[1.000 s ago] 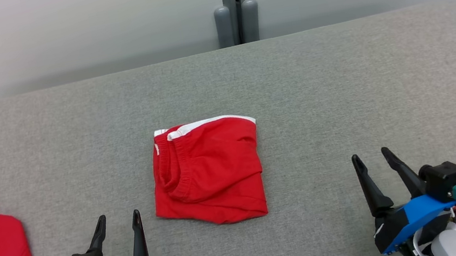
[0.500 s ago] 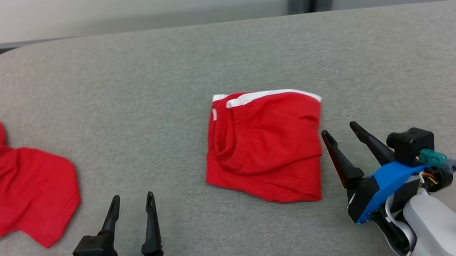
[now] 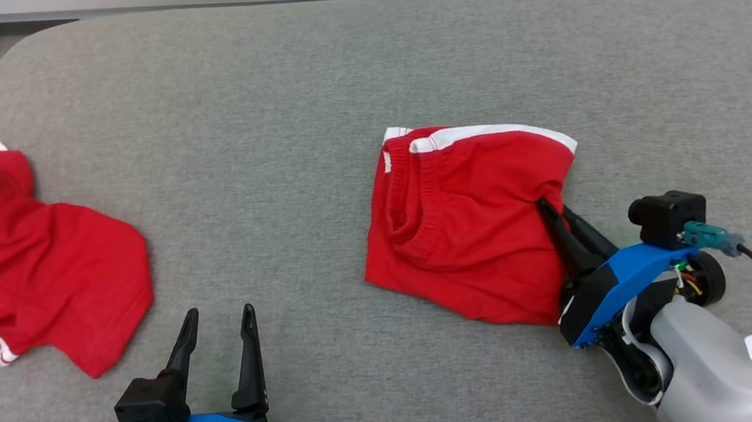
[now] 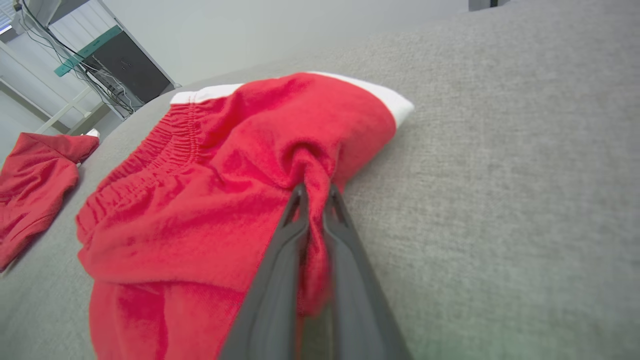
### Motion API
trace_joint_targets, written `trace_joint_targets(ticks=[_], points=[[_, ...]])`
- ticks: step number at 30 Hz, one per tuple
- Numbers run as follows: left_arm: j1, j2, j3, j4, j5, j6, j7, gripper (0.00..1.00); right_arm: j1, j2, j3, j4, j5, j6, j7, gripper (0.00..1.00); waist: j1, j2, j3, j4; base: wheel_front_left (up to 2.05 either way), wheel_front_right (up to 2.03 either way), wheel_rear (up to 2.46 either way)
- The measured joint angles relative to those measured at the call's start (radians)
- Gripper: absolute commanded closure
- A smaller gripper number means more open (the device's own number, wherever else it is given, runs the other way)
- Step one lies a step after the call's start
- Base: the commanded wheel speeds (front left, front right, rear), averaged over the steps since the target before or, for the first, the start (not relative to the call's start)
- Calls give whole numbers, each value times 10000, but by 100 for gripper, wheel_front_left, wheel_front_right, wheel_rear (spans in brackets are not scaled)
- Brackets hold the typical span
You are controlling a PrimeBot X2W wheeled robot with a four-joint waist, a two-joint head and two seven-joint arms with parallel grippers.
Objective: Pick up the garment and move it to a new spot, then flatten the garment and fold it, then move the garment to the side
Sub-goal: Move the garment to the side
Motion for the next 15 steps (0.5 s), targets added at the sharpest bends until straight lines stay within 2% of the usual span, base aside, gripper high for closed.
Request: trace_joint_targets(ticks=[5,9,15], points=[[8,58,-81,-94,-38,0,0,0,82,65,182,-159,293,13,4,100,-1,-1,-57,-490,0,0,0],[41,102,-341,-314,44,0,0,0,347,54,105,-512,389,12,15,100,-2,0,-99,-1178,0,0,0],[217,150,-815,-892,213,0,0,0,933,40,458,-1308,462,12,17,100,-1,0,76,-3195,0,0,0]])
